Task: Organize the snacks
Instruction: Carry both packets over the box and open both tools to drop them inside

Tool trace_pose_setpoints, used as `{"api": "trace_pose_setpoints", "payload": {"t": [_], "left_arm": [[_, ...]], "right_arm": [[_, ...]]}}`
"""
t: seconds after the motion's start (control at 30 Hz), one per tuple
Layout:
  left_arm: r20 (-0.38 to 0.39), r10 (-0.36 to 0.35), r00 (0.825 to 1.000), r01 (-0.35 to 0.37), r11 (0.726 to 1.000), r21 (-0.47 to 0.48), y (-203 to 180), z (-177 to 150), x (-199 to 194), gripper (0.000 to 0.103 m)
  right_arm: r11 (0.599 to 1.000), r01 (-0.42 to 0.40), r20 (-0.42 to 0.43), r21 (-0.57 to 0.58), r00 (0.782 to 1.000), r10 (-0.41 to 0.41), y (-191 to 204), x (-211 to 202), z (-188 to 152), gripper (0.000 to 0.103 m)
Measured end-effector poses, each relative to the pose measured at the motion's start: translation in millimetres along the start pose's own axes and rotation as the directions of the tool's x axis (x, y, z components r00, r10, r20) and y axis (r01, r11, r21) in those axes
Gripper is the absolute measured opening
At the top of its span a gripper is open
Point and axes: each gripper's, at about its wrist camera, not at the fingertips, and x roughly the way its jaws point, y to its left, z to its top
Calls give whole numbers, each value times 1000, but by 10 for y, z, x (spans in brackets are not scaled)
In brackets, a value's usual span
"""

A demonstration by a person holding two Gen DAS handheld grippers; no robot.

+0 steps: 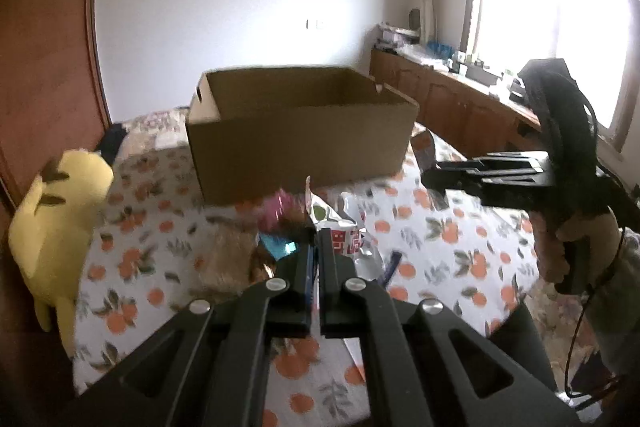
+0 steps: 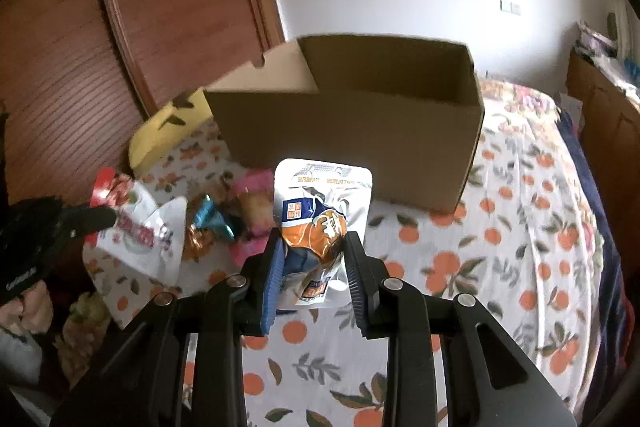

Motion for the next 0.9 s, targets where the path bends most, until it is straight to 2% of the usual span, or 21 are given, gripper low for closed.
{"api": "trace_pose_setpoints", "payload": {"t": [0.2,0.43,0.9], "left_arm": [[62,21,998,-23,999,25,60,409,31,0],[94,29,995,-32,999,37,152,846,238,0],[88,44,995,-49,997,61,304,1394,897,0]], "right_arm": [[999,3,53,-41,999,-1,13,-160,319,29],[996,23,84,-83,996,-16,-31,-173,710,29],[994,59,75,-96,996,-52,-296,316,1201,29]]}}
